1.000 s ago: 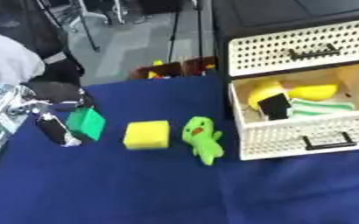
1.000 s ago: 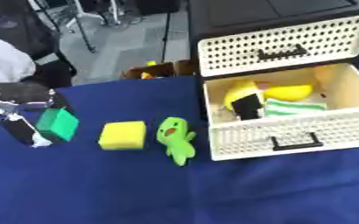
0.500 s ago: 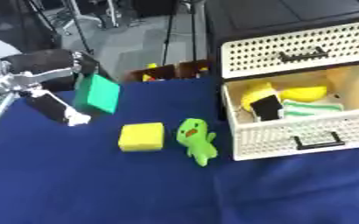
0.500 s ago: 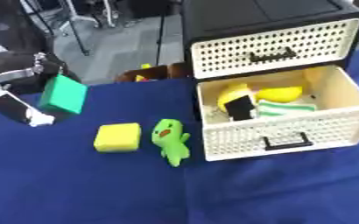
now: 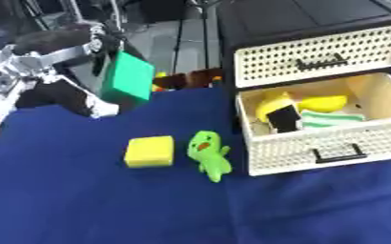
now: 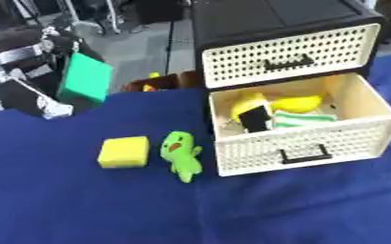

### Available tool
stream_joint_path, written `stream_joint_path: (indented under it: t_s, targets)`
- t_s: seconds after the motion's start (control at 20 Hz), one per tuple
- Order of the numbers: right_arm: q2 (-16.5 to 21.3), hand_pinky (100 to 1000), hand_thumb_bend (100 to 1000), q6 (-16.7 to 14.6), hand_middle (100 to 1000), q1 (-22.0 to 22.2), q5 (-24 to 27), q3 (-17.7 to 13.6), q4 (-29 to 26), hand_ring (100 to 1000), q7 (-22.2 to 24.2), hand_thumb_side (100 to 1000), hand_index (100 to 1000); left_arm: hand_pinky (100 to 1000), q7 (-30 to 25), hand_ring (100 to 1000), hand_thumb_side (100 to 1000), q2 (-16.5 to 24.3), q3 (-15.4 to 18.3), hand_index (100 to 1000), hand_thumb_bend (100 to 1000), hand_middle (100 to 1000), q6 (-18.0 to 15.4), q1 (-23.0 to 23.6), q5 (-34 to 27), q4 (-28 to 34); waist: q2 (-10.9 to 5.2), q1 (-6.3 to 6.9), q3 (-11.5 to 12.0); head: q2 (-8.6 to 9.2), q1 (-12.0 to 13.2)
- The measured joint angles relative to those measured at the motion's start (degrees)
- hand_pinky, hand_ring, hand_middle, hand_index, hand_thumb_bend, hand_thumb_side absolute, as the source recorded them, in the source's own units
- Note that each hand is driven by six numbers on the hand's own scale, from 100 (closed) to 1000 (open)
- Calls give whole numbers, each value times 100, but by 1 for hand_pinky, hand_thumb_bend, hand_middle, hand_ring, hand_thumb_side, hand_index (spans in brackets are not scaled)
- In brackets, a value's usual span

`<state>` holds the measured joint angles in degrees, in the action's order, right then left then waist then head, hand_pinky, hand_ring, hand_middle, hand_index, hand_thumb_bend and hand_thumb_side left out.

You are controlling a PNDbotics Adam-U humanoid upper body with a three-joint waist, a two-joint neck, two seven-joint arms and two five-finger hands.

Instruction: Pick up objects from table and place into drawer.

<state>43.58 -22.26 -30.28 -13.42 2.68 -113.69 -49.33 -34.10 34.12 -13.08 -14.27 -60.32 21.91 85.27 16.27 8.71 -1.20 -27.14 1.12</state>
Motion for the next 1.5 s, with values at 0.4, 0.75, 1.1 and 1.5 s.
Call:
stream_joint_path:
  t_s: [0.4,0.75,1.1,1.5]
  targets:
    - [-56,469,100,1,484,-62,100,2,0,546,1,959,782,354,521,547,390,-647,-80,661,100,495,541,-388,-423,-218,-2,15,-98,0,20]
    - [-100,469,100,3,482,-151,151,12,0,545,1,960,782,340,1030,538,408,-1124,-197,656,100,486,957,-606,-823,-468,-2,70,-200,1,35]
    - [-147,469,100,11,482,-206,197,15,0,545,8,962,781,327,1318,531,432,-1430,-268,646,100,474,1220,-722,-1142,-590,10,109,-243,3,52]
    - [-178,469,100,21,481,-374,242,24,0,545,18,962,781,323,1569,538,480,-1808,-335,657,100,480,1410,-807,-1722,-998,92,202,-389,27,84]
